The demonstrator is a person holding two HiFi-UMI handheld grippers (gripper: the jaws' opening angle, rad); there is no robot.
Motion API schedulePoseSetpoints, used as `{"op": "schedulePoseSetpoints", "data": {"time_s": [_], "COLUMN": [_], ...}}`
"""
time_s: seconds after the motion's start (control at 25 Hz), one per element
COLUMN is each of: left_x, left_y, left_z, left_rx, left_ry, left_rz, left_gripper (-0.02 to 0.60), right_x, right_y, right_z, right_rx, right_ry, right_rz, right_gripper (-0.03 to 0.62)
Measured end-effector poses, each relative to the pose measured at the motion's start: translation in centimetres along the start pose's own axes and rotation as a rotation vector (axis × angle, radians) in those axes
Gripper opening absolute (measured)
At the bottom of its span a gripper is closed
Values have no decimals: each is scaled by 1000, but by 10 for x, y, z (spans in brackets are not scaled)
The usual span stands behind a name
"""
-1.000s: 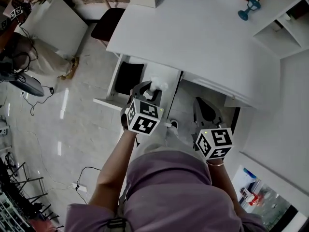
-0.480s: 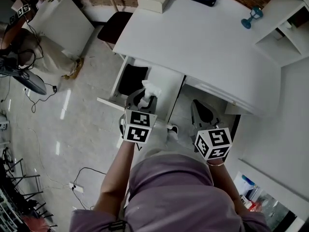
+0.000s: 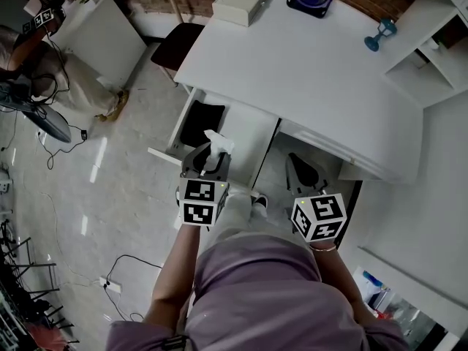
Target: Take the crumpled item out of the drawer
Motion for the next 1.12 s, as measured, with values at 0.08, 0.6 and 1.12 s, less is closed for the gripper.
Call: {"op": "schedulePoseSetpoints", "data": {"time_s": [0.08, 0.6, 1.12], "left_x": [-1, -7, -8], "left_y": [0, 0, -2], "left_z": [-3, -17, -16], "left_rx": [5, 19, 9], "left_ry": [9, 33, 31], "left_rz": [-15, -59, -100], "left_gripper": [143, 143, 143], "right_x": [0, -2, -3], "right_y": [0, -2, 0], "right_z": [-2, -7, -2], "right_rx": [2, -9, 5], "right_ry": [-2, -16, -13], "right_rz": [-7, -22, -11], "right_gripper": [3, 3, 3]}}
Point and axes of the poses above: the fingertips, and each gripper's own axes: z forward along the fingers, y to its right, x out of its top, the point moved 6 cm from there along -z, backward along the fingers, and after that the axes turned 6 degrees about -y, right-handed, at the moved point
